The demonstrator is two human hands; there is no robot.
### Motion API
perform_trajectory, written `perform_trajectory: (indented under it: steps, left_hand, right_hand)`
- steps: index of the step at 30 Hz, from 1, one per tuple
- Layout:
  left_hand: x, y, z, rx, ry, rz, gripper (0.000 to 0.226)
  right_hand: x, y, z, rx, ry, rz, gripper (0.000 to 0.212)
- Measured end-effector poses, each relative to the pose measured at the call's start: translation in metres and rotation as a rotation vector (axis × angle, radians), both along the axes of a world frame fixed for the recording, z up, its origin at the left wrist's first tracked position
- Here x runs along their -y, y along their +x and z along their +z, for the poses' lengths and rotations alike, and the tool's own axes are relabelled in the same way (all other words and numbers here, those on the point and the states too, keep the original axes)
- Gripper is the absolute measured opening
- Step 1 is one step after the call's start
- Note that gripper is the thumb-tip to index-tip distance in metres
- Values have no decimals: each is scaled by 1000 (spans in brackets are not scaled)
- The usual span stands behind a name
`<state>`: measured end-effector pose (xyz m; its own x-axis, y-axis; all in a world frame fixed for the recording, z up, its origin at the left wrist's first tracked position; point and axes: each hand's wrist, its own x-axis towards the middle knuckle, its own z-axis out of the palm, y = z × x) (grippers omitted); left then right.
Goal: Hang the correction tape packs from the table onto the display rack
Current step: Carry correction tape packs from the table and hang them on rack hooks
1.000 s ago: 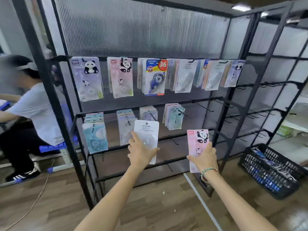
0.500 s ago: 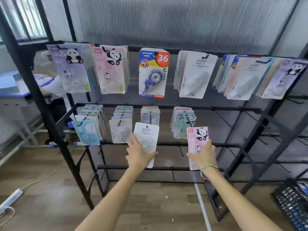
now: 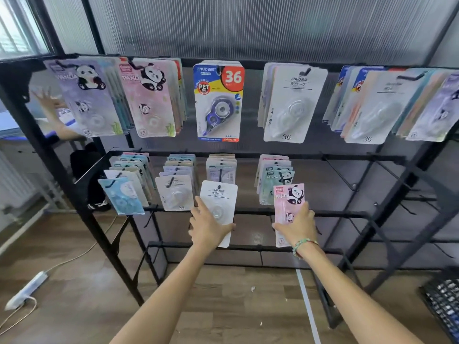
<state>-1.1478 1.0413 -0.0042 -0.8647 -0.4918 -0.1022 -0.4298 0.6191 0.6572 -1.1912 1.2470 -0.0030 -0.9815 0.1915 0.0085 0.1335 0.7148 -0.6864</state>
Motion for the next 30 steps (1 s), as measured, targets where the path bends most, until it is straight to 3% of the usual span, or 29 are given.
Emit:
perform_trajectory:
  steps: [4, 13, 30]
  left_hand:
    - [-1, -10, -5, 0, 29, 20, 139]
    - [-1, -35, -13, -36, 75, 38, 137]
    - [7, -75, -29, -170, 82, 43, 128]
  right_hand:
    - [-3, -3, -3, -3, -7, -11, 97]
    - [-3, -6, -17, -23, 98, 57, 116]
    - [25, -66, -19, 49, -24, -7, 117]
